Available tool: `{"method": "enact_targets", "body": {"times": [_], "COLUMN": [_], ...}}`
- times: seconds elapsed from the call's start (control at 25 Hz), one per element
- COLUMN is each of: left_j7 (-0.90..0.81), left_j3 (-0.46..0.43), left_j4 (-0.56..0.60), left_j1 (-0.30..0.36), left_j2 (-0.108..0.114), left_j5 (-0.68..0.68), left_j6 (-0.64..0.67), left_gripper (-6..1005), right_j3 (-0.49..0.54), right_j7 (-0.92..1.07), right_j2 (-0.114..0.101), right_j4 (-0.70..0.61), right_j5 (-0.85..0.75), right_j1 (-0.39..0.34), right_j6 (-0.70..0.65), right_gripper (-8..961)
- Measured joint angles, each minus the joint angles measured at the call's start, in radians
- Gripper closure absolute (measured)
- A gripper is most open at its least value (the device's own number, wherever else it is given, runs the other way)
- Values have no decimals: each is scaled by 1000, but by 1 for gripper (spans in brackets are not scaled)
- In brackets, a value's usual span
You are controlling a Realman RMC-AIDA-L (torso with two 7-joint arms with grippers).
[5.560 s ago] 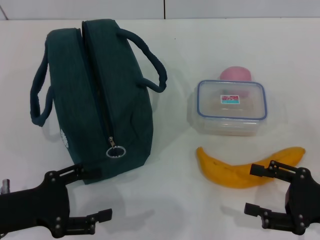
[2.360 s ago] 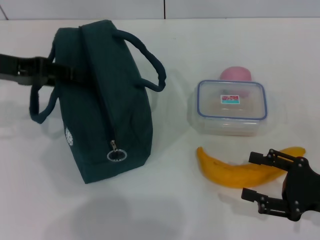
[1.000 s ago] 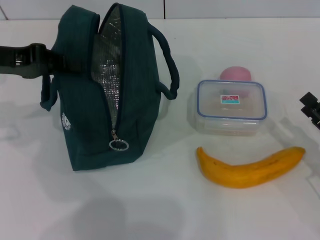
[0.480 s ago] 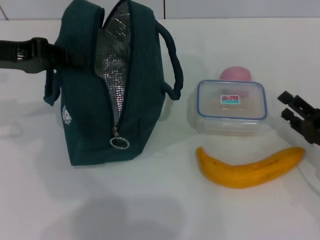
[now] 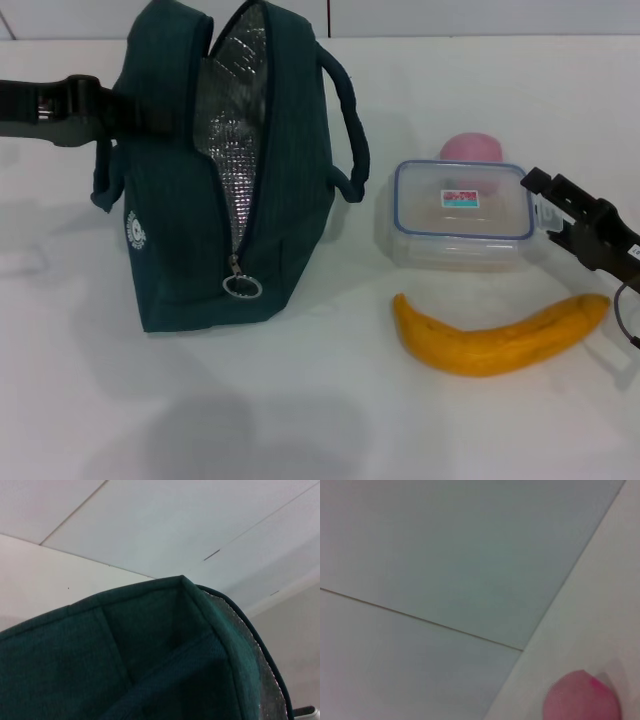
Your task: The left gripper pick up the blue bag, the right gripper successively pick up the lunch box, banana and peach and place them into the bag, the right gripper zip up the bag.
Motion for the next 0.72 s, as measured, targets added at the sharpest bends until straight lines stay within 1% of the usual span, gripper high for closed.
{"method": "enact_targets", "body": {"times": [0.44, 0.72], "left_j7": [5, 8], "left_j3": [0, 0], "left_j4": [-4, -1], "left_j1": [3, 8], "left_j2": [1, 1], "left_j5": [1, 1], "left_j6": [1, 3], "left_gripper": [971, 972], "right_j3": [2, -5], "right_j7": [22, 12], "right_j2": [0, -1], "right_j4": [-12, -27], "right_j5": [1, 5], "right_j1": [5, -4], "right_j6": [-22, -20], "right_gripper": [188, 188]}}
